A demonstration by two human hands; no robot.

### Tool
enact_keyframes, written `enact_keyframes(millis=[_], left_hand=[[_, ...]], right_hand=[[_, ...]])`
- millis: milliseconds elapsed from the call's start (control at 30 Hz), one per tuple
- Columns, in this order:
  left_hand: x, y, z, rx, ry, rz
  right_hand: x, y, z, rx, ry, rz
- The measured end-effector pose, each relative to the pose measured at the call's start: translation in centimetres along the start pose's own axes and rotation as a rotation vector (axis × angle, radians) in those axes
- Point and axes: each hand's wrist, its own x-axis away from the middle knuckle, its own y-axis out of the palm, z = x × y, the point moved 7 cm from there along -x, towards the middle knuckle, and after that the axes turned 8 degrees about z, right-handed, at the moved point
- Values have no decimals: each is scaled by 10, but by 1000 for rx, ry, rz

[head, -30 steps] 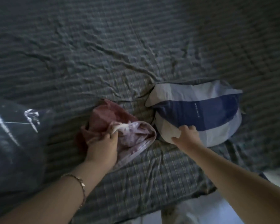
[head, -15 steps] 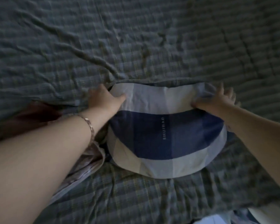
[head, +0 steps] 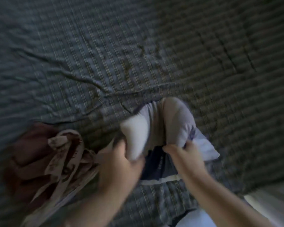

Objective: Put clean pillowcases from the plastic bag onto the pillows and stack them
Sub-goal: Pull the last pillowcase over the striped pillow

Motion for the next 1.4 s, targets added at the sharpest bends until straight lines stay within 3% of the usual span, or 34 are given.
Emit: enact_keyframes(millis=[167,267,367,433,533,600,667,767,833,900,1000,1100,1167,1267,1333,1400], left_hand=[[77,36,14,-436,561,-319],[99,65,4,-573,668,-431],[114,59,1,-521,761,-563],[98,38,10,-190,538,-570],[49,6,30,158,300,-247],[31,24,46,56,237,-393],[27,47,48,-219,205,-591],[30,56,37,-419,272,-564],[39,57,31,-501,335,-462],[52,62,29,-528,374,-384],[65,69,23,-417,345,-331],[67,60,19,-286,411,-236],[69,51,18,-238,478,-202],[76,48,15,-228,536,-223],[80,48,10,-171,515,-301],[89,49,7,-83,523,-440]], right_hand=[[49,22,56,46,356,-78],[60,21,73,18,408,40],[60,0,83,1,383,214],[61,-15,92,137,260,269],[73,-20,105,281,142,212],[82,-13,116,363,64,101],[87,-6,116,441,-69,-15],[86,-5,125,487,-156,-113],[81,-6,134,358,-95,-63],[79,-10,146,185,107,35],[83,-6,170,-167,460,110],[91,5,174,-483,657,130],[96,11,160,-648,686,79],[100,28,113,-918,615,-220],[85,32,103,-927,575,-184],[75,36,107,-772,648,-82]])
